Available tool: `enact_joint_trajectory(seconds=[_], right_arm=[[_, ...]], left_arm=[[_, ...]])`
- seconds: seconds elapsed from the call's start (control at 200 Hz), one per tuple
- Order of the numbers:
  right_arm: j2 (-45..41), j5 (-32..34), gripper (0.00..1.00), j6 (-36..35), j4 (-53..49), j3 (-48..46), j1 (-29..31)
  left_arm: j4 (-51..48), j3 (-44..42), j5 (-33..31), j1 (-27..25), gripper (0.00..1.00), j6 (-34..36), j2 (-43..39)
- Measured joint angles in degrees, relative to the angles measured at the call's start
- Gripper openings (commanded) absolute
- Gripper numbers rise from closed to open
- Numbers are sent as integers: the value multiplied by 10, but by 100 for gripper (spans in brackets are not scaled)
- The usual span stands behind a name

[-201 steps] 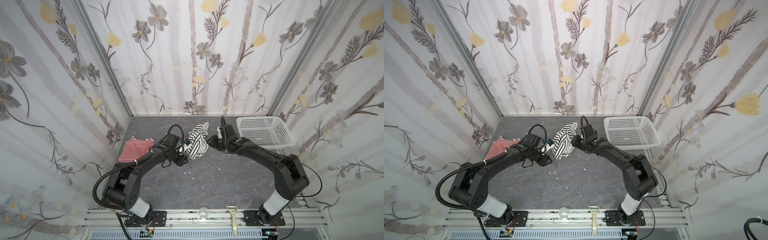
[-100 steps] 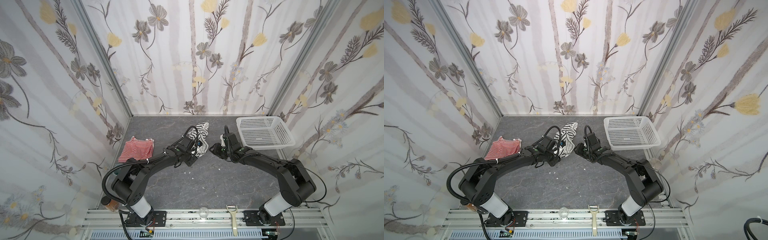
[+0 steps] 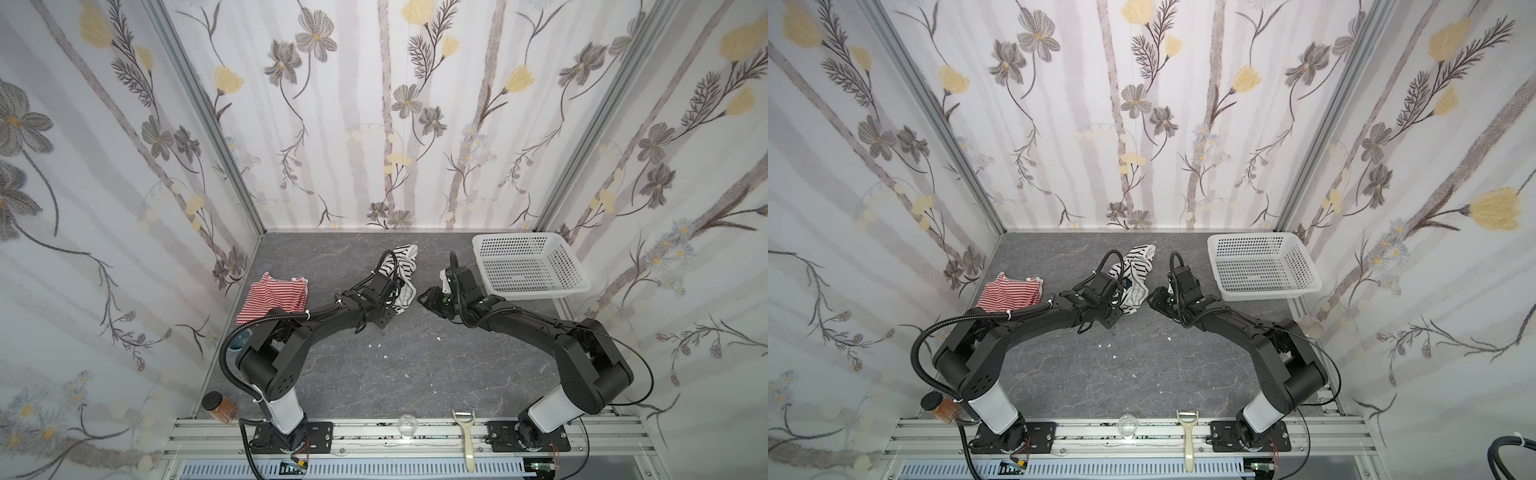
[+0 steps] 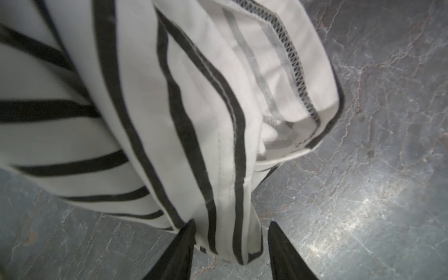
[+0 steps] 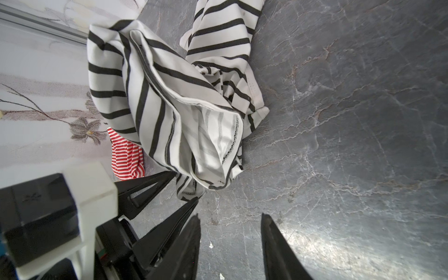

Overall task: Fold and stack the tank tops
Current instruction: 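Grasp the striped top's edge with left gripper while right gripper holds another edge, then hold the striped top with both grippers and lift it between them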

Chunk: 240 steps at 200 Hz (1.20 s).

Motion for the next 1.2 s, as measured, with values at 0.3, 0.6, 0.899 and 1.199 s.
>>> enact_joint_trajectory(seconds=[0.3,0.6,0.899,1.199], right_arm=[[0,-2,42,4,19,-3,2],[0,-4,41,4,19,0,2],[0,-4,41,4,19,0,5],[0,-4,41,4,19,2,10]], left_arm=[[6,-33,-9,32,41,-2,-40],[7,-45,-3,52,28,-7,-59],[3,-50,56,59,26,-10,-58],[0,-50,82,64,21,-10,-44]])
